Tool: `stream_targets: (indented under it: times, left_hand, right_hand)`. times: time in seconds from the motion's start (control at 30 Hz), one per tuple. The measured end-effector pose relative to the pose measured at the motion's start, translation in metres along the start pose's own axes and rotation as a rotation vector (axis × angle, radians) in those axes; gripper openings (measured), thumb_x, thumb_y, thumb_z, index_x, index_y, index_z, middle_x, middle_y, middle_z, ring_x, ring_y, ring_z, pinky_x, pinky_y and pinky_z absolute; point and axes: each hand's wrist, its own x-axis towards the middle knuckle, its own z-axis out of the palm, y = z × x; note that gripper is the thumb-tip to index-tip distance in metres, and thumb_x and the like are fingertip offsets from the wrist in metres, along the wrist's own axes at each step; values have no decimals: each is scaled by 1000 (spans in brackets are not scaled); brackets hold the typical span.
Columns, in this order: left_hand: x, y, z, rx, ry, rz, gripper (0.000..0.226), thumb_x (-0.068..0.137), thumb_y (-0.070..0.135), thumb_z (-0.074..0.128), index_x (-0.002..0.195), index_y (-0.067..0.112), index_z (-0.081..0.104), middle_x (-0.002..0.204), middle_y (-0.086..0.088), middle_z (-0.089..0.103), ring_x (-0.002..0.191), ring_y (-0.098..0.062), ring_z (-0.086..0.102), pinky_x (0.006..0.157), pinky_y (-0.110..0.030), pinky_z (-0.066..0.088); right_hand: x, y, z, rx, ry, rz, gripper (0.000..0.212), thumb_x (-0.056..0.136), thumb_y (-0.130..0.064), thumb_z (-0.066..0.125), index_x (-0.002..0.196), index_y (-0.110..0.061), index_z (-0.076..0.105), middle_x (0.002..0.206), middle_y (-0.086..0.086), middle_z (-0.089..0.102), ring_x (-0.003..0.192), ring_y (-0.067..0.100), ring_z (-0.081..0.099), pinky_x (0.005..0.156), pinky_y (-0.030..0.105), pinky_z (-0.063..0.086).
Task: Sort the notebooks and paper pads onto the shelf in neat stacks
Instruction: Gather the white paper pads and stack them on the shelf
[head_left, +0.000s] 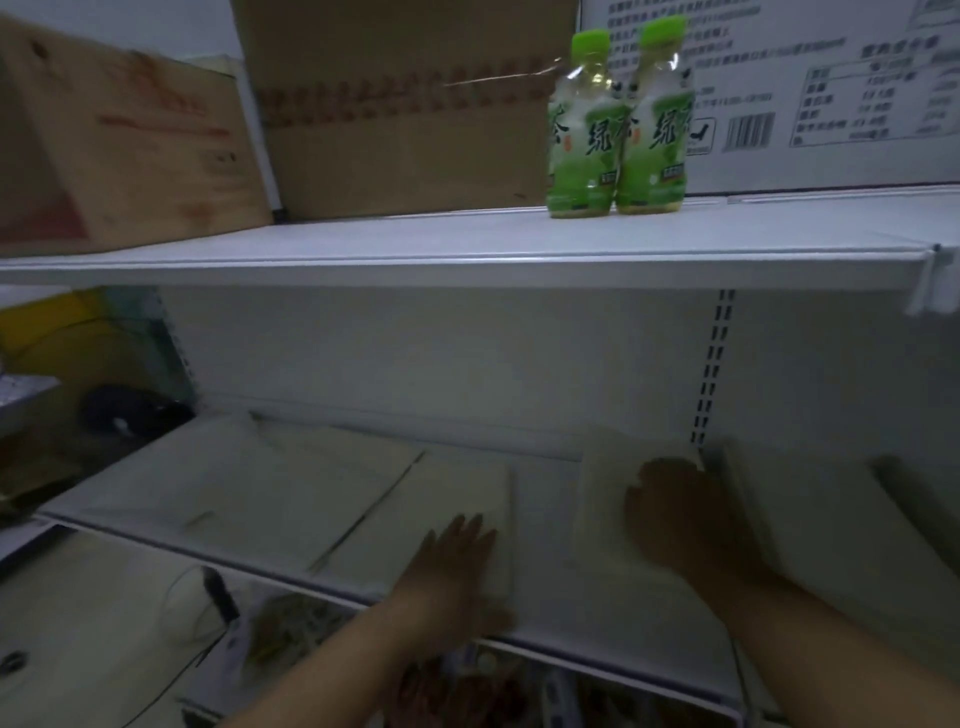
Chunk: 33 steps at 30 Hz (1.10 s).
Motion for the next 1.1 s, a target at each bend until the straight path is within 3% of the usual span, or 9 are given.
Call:
stream_targets:
  times: [0.1,0.23,0.33,0.47,0.53,0.63,0.73,0.97,1.1]
  left_hand:
    - [-12,-18,9,95,11,40,120,55,90,7,152,20,9,160,-1,5,148,-20,6,118,-40,8]
    - [-21,-34,27,164,151,90,79,59,78,45,118,25,48,115,7,69,98,-11,69,72,-27,56]
    - [-26,-35,34,102,165,152,66,51,55,46,108,24,55,101,5,73,87,-14,72,63,-27,56]
    - [-34,-33,25,-88,220,173,63,64,44,39,120,18,52,118,1,68,103,-16,67,79,-32,55]
    - [-40,-32,12,-277,234,192,71,82,49,46,142,11,40,147,1,41,135,-16,40,109,-30,32]
    - [-46,-49,-34,-453,312,214,78,81,55,50,147,20,28,153,12,15,146,-10,10,110,-10,0]
    - [-46,-84,-102,-135,422,282,79,82,49,58,149,28,23,158,8,16,147,-12,8,117,-26,-2]
    - [-79,-193,-122,-282,-643,62,47,76,25,77,119,16,61,123,-5,64,101,-21,65,95,-38,51]
    - [-116,-246,-80,-732,-651,-62,39,75,3,68,110,21,63,97,3,71,80,-10,67,78,-29,55]
  right_hand:
    - [-19,-33,-7,347,228,-262,32,78,-19,41,83,-8,71,89,10,69,83,32,66,73,35,55]
    - [-46,-92,-17,384,-318,3,30,92,-35,43,74,-17,58,93,8,68,84,25,63,65,27,43]
    - [-57,-123,-2,670,-605,283,45,88,-52,51,72,-12,61,76,7,68,65,19,63,57,21,46]
    - [-68,-145,-1,1048,-607,511,14,85,-17,67,79,-6,61,81,10,67,60,13,61,46,15,43]
    - [-62,-147,-8,1001,-557,443,10,89,-12,59,79,-12,58,90,11,66,68,17,61,53,16,44]
    - [-46,-148,-29,828,-413,280,3,92,-16,55,90,-16,56,101,9,62,85,22,60,70,27,44]
    - [-38,-162,-61,942,-453,78,14,91,-17,60,85,-30,59,90,-5,64,75,6,59,71,23,47]
    - [-39,-247,-80,648,-784,-411,12,87,-22,66,87,-30,75,66,-24,65,64,-9,58,66,14,47]
    - [-37,-293,-49,623,-754,-487,14,88,-30,65,88,-18,73,65,-16,61,62,-3,54,65,19,45]
